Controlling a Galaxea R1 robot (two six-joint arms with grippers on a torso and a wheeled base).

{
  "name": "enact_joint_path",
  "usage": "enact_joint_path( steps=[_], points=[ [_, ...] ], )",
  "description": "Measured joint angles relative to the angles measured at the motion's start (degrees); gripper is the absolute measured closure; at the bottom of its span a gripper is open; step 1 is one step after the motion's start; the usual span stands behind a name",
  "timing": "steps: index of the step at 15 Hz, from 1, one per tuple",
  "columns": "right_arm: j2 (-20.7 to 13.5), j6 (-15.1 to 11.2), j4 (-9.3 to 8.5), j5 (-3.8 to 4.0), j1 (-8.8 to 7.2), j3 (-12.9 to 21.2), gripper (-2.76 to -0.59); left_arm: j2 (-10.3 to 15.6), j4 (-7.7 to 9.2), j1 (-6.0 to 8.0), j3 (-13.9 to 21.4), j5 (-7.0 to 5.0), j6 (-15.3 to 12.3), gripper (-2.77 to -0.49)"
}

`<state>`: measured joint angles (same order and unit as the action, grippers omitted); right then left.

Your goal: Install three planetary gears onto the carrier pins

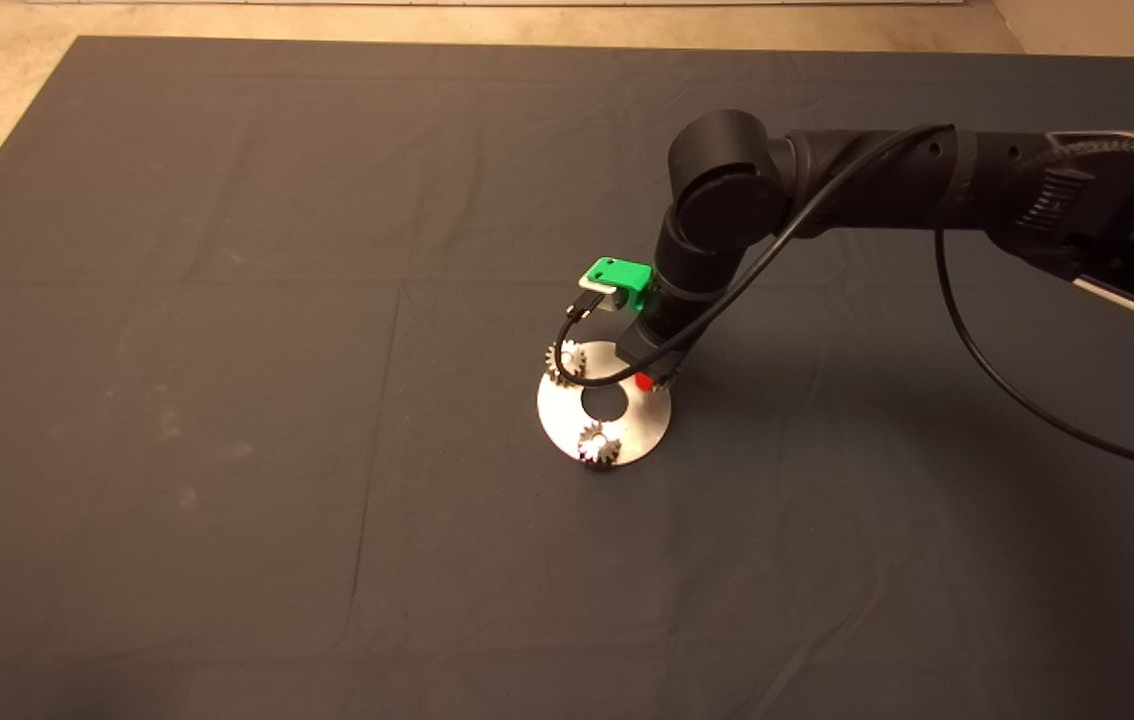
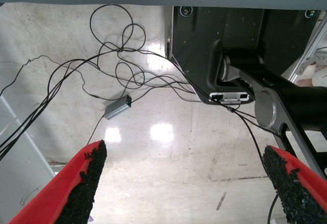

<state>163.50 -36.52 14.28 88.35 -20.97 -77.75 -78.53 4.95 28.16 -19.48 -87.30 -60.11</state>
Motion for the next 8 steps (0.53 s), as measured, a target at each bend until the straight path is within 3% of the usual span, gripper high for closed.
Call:
enact_joint_path(
  steps=[8],
  points=[
    [-0.16,-0.84,0.0,-0.16,0.0,0.0,-1.08,0.0,0.0,0.01,0.0,-0.02,0.0,-2.17]
  ],
)
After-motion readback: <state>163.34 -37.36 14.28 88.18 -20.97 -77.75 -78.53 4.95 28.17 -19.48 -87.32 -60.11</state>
